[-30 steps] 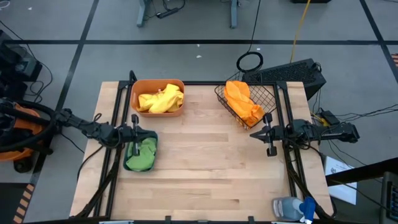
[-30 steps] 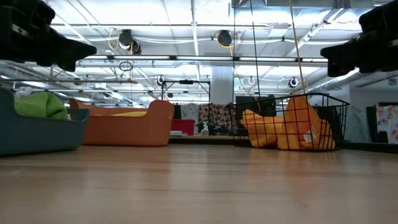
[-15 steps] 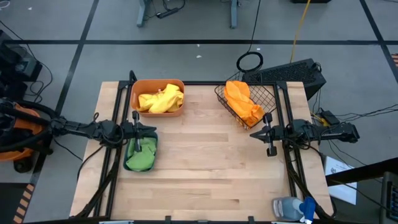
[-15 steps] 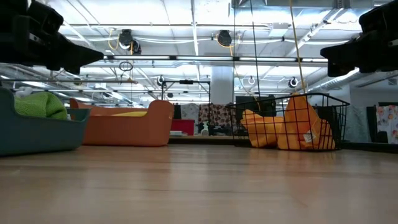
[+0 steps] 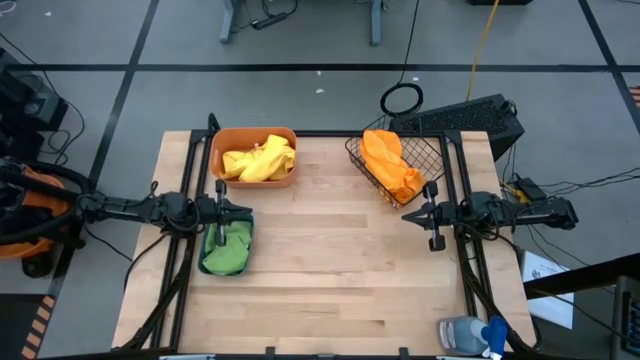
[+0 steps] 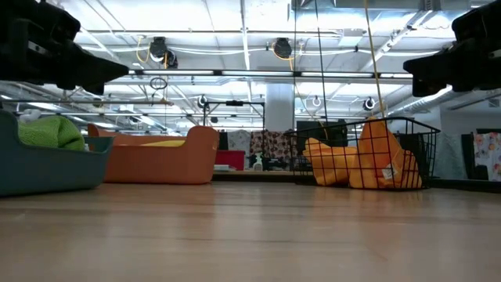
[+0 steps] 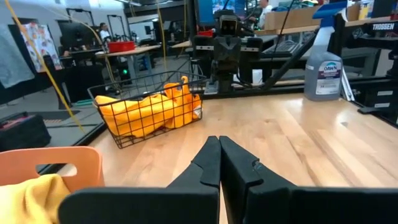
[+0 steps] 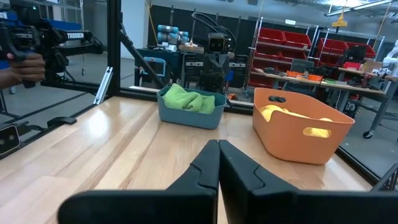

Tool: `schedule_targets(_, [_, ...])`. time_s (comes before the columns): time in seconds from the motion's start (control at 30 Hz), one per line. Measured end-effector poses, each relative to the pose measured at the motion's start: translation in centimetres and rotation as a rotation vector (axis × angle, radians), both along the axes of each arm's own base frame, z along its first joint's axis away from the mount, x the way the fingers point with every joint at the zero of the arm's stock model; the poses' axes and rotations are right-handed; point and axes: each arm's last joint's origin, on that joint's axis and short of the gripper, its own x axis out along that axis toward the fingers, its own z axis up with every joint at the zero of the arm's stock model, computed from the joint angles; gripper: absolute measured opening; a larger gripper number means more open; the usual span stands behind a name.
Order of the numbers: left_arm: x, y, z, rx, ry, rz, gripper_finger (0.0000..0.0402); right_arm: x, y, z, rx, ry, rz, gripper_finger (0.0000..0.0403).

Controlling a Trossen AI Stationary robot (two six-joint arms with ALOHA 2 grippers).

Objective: Sort microfiber towel by color & place in baskets
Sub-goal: Return to Home Position

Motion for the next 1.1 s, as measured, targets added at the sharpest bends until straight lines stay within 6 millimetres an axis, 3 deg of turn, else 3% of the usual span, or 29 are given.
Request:
schedule_targets(0.7, [0.03,0.33,-0.02,-0.007,0.002,0.006,0.0,0.0,0.0,-0.01,0.0,0.001,0.001,0.0])
schedule_targets(1.1, [0.03,0.34,-0.02,-0.024,0.001,0.009,0.0028,0.0,0.0,-0.01,0.0,0.001,0.001,0.0])
